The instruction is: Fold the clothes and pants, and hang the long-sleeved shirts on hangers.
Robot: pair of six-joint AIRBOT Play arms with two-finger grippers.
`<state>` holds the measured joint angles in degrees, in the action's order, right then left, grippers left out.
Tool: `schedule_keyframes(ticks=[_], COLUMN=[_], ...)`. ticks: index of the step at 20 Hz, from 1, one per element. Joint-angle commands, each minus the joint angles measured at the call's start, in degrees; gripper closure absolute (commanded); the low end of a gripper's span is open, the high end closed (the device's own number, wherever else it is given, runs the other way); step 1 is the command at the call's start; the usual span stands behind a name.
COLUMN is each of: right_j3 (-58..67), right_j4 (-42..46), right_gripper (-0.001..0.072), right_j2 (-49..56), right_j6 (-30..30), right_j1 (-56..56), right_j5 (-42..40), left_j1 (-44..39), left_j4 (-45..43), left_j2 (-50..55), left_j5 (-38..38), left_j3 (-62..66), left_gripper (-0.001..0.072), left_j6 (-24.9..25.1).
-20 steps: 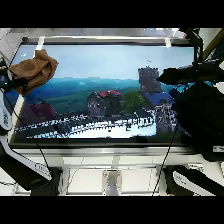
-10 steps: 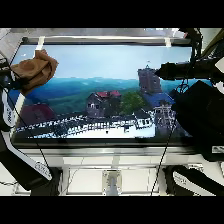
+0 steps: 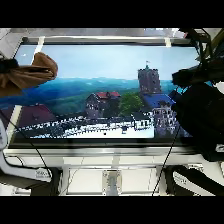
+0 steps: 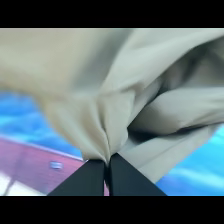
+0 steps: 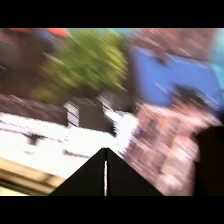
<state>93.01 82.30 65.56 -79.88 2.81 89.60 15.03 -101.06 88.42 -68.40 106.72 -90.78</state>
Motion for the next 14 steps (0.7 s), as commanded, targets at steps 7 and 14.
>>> schedule_keyframes(ticks=[7,14], right_j3=[4.5,4.5], right_j4=[11.3,7.8], right_gripper=[0.0671,0.0661], right_j2=[-2.4,-2.1], right_j6=[5.0,4.9], right_j1=[0.0,0.0], right_j5=[5.9,3.1], left_j1=[-28.7,-53.8], left_j4=[27.8,23.8], left_j2=[-14.9,-5.0], left_j5=[-12.0,-1.3], left_j3=[-2.6,-15.3], left_gripper=[0.0700,0.0206], left_j6=[3.2,3.1])
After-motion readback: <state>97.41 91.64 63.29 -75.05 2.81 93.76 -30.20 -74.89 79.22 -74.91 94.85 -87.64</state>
